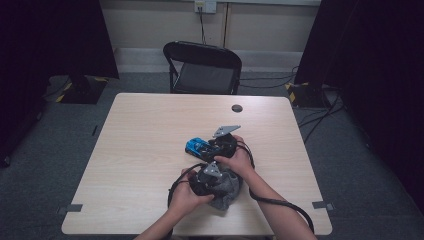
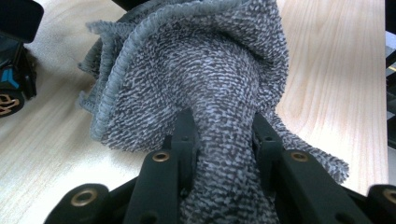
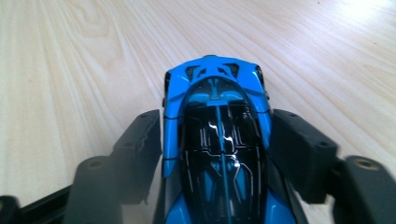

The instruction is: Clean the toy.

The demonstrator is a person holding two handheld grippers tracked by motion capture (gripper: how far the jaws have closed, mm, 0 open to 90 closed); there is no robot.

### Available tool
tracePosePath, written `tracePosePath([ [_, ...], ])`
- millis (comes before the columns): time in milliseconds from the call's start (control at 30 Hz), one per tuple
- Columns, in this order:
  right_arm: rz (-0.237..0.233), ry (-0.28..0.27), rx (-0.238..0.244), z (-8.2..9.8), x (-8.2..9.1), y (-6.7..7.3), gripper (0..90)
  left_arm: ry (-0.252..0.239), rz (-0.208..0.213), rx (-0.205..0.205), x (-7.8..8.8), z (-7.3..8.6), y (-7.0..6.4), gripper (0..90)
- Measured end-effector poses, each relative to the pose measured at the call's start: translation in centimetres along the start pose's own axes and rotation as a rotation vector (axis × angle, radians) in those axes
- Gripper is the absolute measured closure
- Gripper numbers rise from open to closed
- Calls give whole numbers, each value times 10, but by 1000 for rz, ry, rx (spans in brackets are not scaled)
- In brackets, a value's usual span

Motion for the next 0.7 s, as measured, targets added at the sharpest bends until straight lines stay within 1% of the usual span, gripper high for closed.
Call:
tracePosePath([
  [67,-7,-10,-17,0,2,-1,302,-4,-1,-1,0,0,1,684],
  [200,-7,-23,-11,-1,10,-4,292,-7,-8,-5,-1,0,3,664],
  [333,-14,-41,-8,-2,23,-5,292,-8,-15,-7,1,-1,3,641],
  [400,-18,-47,1,-2,30,-5,292,-31,-21,-3,2,-2,4,607],
  [500,-18,-45,20,0,42,-5,294,-28,-32,-6,4,-2,4,568],
  [567,-18,-44,19,3,49,-6,294,-36,-43,6,5,-2,5,506],
  [633,-20,-49,12,6,56,-6,299,-51,-43,1,7,-2,5,502],
  [700,-32,-48,12,9,62,-5,304,-64,-49,5,10,-2,5,488],
])
Point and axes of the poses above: each handheld gripper's, and its own axes: x roughly backward along the jaws, z roughly out of its underside, y roughly to its left, the point moved 2 cm from there along -x, roughly forward along the jaws, and after that the axes turned 2 degrees about -x, right-handed, at the moved point
